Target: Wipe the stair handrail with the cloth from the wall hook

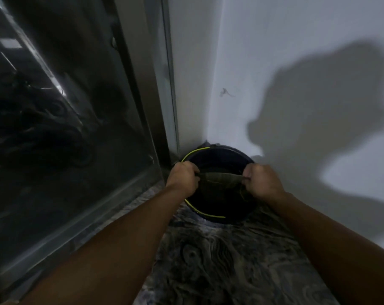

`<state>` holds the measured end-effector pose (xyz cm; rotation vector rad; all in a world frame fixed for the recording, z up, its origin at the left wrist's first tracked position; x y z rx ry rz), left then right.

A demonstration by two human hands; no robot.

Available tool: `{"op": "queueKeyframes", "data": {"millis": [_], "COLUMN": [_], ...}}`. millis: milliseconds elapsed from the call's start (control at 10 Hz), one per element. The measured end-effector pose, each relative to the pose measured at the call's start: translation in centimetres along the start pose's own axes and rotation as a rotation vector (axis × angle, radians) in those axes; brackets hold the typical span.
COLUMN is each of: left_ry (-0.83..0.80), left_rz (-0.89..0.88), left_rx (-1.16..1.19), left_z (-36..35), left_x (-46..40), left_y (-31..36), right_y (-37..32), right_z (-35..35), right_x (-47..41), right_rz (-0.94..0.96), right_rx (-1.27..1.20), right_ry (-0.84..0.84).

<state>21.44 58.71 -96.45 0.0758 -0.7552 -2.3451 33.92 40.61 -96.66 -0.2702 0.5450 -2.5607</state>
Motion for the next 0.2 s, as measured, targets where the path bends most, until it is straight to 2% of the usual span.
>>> {"op": "queueKeyframes", "data": {"millis": [200], "left_ry": [-0.018], "left_rz": [-0.017], "left_rx": [-0.032], "left_z": [-2.7], "left_x": [-1.4], "left_y": [-2.1], "right_y": [3.3], "right_z": [-3.6], "right_x": [-0.5], "right_rz": [0.023], "right_rx": [-0.083], "right_ry": [0.059]}}
Point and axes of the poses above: each hand's wrist, its own x-axis away from the middle knuckle, its own z-axis out of the back of the hand, y = z × x, the point moved 2 cm from there along -x, towards the middle knuckle, and after that the axes turned 6 degrees about y, right-handed, at the moved point
